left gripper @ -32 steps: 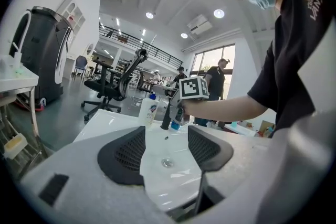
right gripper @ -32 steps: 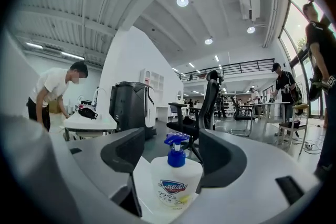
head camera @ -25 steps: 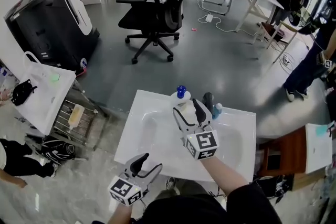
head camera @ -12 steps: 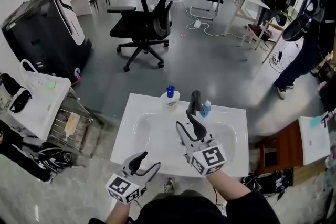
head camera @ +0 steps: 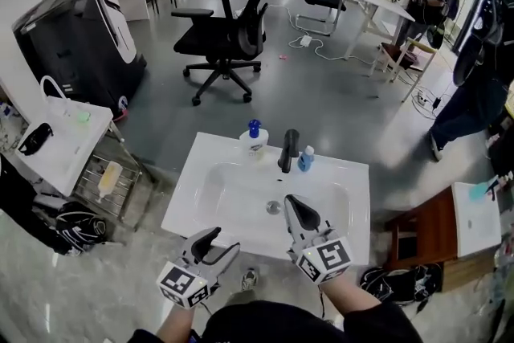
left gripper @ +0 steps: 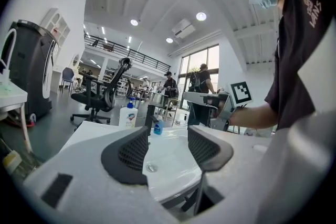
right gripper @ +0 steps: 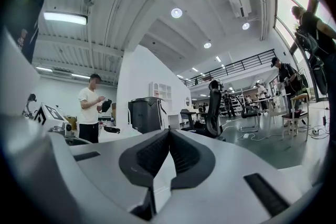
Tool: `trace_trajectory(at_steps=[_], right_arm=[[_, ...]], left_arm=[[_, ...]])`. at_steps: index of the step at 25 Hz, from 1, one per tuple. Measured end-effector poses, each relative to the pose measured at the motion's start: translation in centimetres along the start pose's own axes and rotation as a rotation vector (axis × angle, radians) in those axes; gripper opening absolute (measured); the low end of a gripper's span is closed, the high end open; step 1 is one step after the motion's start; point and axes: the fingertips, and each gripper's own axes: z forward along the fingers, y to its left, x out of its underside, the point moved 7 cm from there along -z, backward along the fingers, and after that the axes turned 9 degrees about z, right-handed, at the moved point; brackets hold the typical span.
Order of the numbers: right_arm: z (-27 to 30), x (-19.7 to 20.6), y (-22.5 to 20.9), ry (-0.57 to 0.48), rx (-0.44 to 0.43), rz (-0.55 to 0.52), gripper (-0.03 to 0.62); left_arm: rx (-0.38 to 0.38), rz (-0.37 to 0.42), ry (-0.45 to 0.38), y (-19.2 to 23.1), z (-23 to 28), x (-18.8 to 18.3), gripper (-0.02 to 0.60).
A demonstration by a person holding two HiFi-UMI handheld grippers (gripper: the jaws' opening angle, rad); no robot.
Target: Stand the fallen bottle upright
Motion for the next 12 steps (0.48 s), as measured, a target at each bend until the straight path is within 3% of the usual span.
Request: trace_trajectory(at_steps=[6, 12], right_arm=[[-4.8, 0.5, 1.2, 0.011, -0.019, 0.037, 0.003], [-8.8, 1.4, 2.5, 0.033, -0.038, 0.059, 0.003]], left_arm=[[-0.027, 0.044, -0.017, -3.7, -1.6, -0.6, 0.219], [-0.081, 0.074, -0.029, -7.1, -3.9, -0.9, 0.119]])
